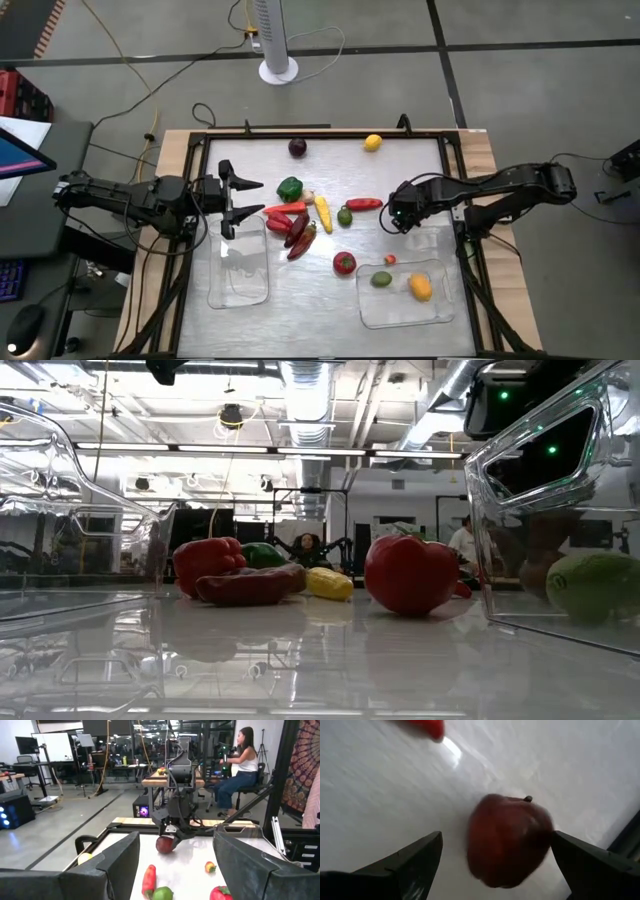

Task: Sort produce into baskets
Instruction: Put the apple into the right transparent bin

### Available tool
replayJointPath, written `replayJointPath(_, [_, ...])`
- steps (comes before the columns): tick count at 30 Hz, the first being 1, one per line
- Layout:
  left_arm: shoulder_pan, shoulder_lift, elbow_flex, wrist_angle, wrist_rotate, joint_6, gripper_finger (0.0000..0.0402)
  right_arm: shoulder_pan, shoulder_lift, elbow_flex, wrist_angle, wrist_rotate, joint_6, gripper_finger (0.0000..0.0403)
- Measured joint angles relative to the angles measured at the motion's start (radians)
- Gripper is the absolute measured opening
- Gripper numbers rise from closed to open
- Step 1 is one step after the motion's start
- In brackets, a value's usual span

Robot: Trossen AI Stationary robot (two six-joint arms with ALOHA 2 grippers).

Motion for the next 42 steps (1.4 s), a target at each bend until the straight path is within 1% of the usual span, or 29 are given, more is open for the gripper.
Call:
replayJointPath(7, [0.000,0.000,0.000,0.000,0.004,0.000,0.0240,-0.001,0.000,-0.078,0.044,-0.018,0.042,0.0399])
replayJointPath(13, [0.000,0.000,0.000,0.000,0.004,-0.001,0.0240,-0.001,0.000,-0.158,0.118,-0.026,0.072,0.0398])
replayJointPath(16, [0.000,0.000,0.000,0.000,0.004,-0.001,0.0240,-0.001,0.000,-0.170,0.142,-0.026,0.073,0.0381])
replayJointPath(22, [0.000,0.000,0.000,0.000,0.004,0.000,0.0240,0.000,0.000,-0.174,0.148,-0.025,0.072,0.0317])
replayJointPath(25, [0.000,0.000,0.000,0.000,0.004,0.000,0.0240,0.000,0.000,-0.165,0.150,-0.038,0.071,0.0314])
replayJointPath(27, [0.000,0.000,0.000,0.000,0.004,0.000,0.0240,0.010,0.001,-0.124,0.153,-0.098,0.073,0.0314])
replayJointPath(30, [0.000,0.000,0.000,0.000,0.002,0.003,0.0240,0.076,0.001,-0.019,0.154,-0.177,0.065,0.0317])
replayJointPath(33, [0.000,0.000,0.000,0.000,-0.002,0.015,0.0240,0.178,0.000,0.116,0.137,-0.183,0.074,0.0323])
replayJointPath(36, [0.000,0.000,0.000,0.000,-0.002,0.017,0.0240,0.303,0.000,0.229,0.152,-0.186,0.115,0.0323])
replayJointPath(39, [0.000,0.000,0.000,0.000,-0.002,0.017,0.0240,0.437,0.002,0.281,0.205,-0.188,0.173,0.0324])
replayJointPath(42, [0.000,0.000,0.000,0.001,-0.002,0.013,0.0240,0.563,0.013,0.280,0.264,-0.188,0.238,0.0325])
